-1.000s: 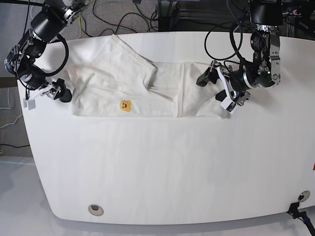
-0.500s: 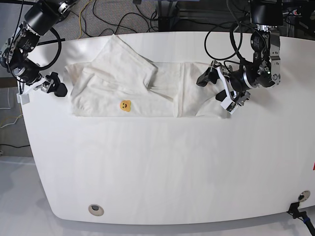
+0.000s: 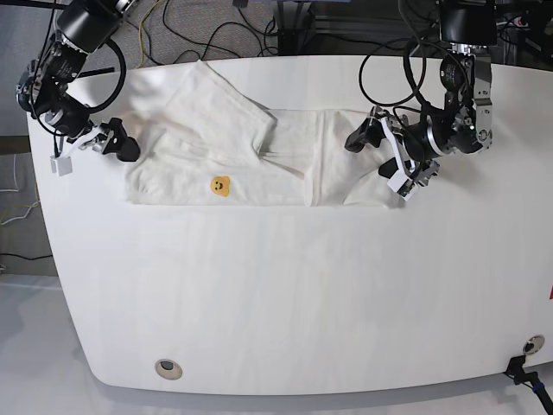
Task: Fold the T-shirt properly
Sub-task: 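Grasp the strip's end with the right gripper and lift it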
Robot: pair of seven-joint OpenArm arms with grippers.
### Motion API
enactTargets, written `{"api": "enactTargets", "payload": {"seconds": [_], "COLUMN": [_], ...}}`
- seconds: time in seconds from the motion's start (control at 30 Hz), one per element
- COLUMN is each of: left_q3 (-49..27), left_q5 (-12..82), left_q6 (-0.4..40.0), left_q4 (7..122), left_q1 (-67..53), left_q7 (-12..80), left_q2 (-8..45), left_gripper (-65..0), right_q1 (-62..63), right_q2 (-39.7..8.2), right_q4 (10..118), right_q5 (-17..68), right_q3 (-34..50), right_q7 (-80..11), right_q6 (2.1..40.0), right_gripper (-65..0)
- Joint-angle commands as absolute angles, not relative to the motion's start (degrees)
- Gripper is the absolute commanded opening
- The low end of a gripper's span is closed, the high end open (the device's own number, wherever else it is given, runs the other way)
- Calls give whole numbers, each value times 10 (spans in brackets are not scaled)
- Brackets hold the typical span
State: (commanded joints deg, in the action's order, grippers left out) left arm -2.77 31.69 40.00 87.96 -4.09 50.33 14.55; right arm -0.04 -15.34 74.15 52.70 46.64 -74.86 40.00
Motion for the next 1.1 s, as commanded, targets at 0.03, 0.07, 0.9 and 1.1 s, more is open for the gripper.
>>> {"api": "enactTargets", "payload": {"seconds": [0.03, 0.07, 0.9, 1.1], "left_q3": [-28, -28, -29, -29], "left_q5": [317, 317, 317, 317], "left_q6": [400, 400, 400, 400], "left_q4": [880, 880, 880, 880], "left_q1": [-41, -41, -41, -41], "left_q7": [503, 503, 503, 503], "left_q2": [145, 145, 145, 145], "left_gripper": [-122, -122, -122, -122], "right_q1": [0, 0, 42, 41], "right_q2": [-148, -145, -134, -133], "right_q4": [742, 742, 742, 826], "right_q5": [527, 527, 478, 482], "right_q3": [464, 464, 406, 406], "right_q7": [-749, -749, -727, -733], "right_q6": [400, 400, 400, 400], "right_gripper": [-88, -88, -548, -650]}}
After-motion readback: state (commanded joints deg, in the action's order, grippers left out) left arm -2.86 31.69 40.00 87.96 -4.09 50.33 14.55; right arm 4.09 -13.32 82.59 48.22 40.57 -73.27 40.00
